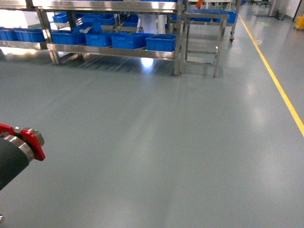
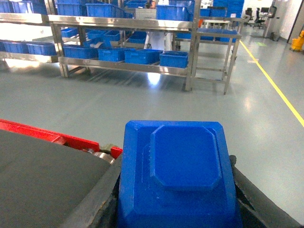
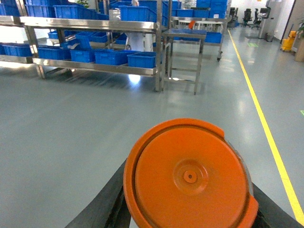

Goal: Sort blue parts and orange caps into right shelf containers

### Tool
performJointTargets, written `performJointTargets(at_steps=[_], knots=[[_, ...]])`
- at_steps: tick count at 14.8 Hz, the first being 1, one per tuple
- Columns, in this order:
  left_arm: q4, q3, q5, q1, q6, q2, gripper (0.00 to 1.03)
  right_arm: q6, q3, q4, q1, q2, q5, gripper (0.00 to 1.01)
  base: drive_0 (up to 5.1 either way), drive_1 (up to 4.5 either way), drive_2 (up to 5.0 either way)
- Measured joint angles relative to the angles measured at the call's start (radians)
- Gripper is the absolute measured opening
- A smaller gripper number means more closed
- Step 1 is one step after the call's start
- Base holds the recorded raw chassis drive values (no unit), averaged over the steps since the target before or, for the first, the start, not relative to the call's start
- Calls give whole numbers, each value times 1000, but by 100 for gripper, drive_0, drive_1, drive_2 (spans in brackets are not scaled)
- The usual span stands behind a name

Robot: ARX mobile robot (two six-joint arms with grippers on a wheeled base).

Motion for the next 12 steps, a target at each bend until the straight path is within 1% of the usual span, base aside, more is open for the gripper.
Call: performJointTargets(at_steps=[12], knots=[[5,0,0,0,0,0,44,0,0,5,0,0,0,45,-157,-157,-157]])
